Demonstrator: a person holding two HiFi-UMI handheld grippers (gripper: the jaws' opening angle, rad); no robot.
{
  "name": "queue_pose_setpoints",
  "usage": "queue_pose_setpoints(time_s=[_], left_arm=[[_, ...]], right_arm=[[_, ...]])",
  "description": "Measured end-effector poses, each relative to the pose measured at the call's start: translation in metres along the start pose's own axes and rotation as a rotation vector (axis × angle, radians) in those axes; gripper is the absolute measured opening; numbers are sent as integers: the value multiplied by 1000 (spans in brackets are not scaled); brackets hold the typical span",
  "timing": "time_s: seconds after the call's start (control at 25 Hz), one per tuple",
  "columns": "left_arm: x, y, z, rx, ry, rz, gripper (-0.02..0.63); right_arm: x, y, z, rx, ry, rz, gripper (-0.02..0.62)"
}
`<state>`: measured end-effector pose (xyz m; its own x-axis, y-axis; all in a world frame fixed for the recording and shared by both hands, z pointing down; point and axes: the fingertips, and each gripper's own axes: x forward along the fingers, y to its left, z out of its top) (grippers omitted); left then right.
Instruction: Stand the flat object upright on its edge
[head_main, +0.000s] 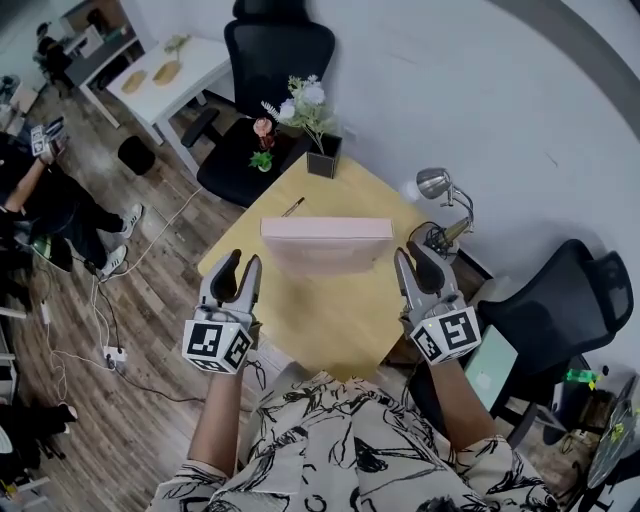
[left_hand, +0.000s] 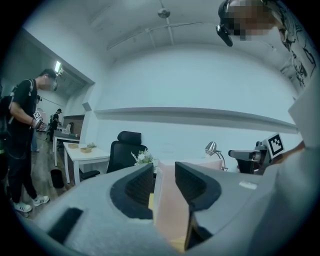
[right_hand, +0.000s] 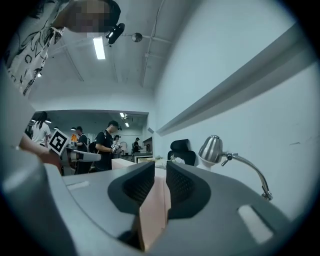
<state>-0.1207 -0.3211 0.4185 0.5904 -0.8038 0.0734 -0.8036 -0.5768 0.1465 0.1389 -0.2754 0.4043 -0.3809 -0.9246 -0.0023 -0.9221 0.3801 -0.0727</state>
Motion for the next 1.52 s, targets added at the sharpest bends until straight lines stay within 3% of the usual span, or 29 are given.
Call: queue_pose_setpoints(time_s=[0.08,0.24,0.44,0.76,1.16,1.52], left_arm=[[-5,-4,5,-7,-16,-15,121],[-14,-3,6,3,-5,-1,78],[-24,5,16,-12,-24,45,2],[-36,0,38,0,-26,46,2],[-63,4,62,122,-48,115,2],[-91,17,56,109,-54,186,2]], right_arm=[[-3,-3,7,-5,-8,-4,33],[-15,-8,13,-23,-15,-22,-1],[-30,-10,17,-51,-8,-37,-8],[-54,-12,49,-83,-65,-78,-8],[-87,-34,53,-70,-56,-186,-9],[-104,-37,67,-135,-99,-194,-8]])
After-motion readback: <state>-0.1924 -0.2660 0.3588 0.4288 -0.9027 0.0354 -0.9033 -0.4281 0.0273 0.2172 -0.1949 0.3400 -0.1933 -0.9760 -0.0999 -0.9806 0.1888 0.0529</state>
